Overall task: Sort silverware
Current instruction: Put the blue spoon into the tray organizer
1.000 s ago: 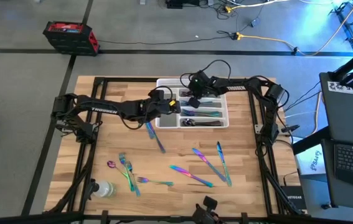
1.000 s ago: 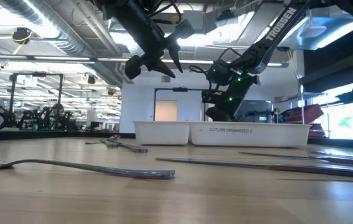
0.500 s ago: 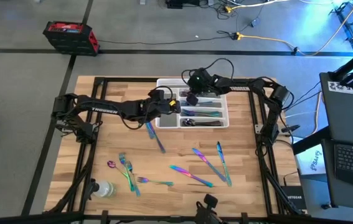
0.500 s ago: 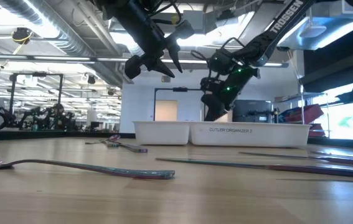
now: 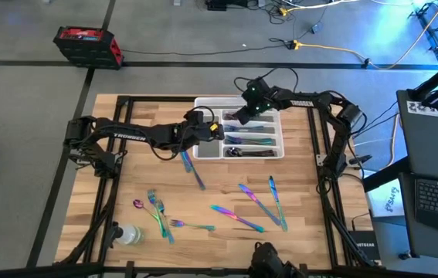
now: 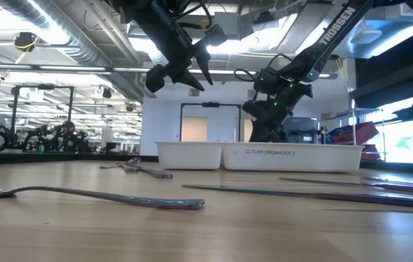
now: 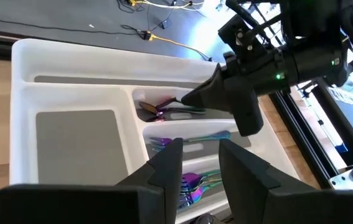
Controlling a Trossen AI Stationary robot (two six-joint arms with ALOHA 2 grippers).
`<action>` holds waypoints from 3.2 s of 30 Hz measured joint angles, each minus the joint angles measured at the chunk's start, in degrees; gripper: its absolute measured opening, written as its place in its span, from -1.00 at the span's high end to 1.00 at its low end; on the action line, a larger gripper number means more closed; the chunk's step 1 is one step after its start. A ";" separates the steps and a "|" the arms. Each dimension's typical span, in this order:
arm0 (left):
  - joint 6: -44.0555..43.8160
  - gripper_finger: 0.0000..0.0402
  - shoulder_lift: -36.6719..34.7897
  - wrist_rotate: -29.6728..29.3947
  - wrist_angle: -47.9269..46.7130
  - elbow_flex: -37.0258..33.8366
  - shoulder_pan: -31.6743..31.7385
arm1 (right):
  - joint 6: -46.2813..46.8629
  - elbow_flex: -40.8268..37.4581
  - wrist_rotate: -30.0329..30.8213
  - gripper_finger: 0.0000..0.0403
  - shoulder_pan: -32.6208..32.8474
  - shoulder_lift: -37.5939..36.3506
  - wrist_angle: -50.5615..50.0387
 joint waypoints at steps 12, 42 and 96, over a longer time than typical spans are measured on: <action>0.26 0.55 0.00 0.28 0.03 0.00 0.02 | -2.71 0.07 11.86 1.00 2.63 -0.08 2.55; -0.57 0.55 0.00 0.70 -0.14 0.02 0.21 | 3.15 0.07 19.86 1.00 4.14 3.05 3.25; 1.51 0.55 0.00 0.72 -1.29 0.02 -0.15 | 2.69 0.09 15.49 1.00 8.47 5.31 14.80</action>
